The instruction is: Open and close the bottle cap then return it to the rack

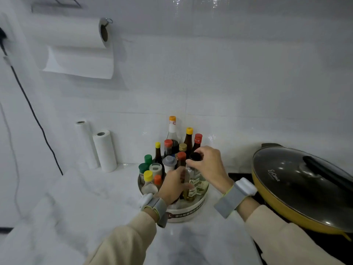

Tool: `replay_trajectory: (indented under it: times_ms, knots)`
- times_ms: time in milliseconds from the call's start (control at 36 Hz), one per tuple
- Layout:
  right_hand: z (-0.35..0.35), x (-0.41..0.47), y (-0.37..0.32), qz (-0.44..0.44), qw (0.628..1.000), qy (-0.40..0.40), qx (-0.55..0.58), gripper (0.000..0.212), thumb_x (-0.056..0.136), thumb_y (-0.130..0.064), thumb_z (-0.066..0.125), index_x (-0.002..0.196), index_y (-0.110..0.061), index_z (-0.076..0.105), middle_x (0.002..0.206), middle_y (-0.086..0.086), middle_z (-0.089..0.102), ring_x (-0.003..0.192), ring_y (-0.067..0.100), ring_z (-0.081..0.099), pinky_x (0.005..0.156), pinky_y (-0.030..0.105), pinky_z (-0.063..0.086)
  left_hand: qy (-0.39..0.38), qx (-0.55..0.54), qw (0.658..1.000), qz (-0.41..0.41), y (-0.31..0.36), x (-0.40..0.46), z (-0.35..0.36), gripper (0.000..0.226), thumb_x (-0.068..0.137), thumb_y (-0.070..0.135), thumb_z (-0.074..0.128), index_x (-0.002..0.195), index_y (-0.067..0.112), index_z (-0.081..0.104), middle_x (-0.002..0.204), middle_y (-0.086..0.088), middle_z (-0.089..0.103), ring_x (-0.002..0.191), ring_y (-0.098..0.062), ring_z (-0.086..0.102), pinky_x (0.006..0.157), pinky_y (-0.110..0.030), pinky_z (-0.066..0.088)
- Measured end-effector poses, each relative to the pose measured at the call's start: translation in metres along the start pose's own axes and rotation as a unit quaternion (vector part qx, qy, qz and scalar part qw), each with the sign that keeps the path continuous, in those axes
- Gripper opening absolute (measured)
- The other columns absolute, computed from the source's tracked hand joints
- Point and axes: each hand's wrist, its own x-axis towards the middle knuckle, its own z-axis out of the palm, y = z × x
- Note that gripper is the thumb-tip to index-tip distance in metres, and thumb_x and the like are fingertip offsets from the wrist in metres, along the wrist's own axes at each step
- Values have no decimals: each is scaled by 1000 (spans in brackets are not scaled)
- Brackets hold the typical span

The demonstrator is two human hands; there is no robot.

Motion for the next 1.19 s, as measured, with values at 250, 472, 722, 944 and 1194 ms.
replay_trajectory:
  times_ms: [250,472,722,944,1194]
  knots:
    - [31,5,32,51,999,-11,9,23,69,-27,81,78,-9,69,78,7,67,70,17,61,59,26,50,-24,42,998,-32,-21,13,17,35,66,11,83,78,18,51,78,-2,60,74,-21,57,73,-37,52]
    - [28,6,37,91,995,-12,27,25,69,-26,81,76,-6,66,73,9,66,66,19,61,58,33,51,-18,43,998,-36,-24,17,22,38,65,5,81,83,22,52,82,-3,63,84,-26,62,77,-40,57]
    - [24,13,34,136,990,-21,-4,46,62,-36,84,74,0,59,75,16,65,70,30,61,58,42,50,-26,41,998,-34,-14,21,25,32,72,-16,59,101,-1,59,93,-20,67,86,-32,63,79,-44,58]
    - [25,13,33,150,988,-23,0,43,63,-33,85,77,-3,58,79,14,64,71,25,58,53,30,38,-34,53,997,-36,-9,17,22,32,75,-13,58,104,0,59,91,-12,64,83,-25,60,79,-39,56]
    - [1,-7,15,145,989,-31,-12,67,74,-46,75,119,-7,43,111,9,48,93,22,50,73,31,41,-17,91,995,-42,-4,-5,6,48,80,9,71,125,3,54,109,-18,67,101,-30,62,88,-36,50]
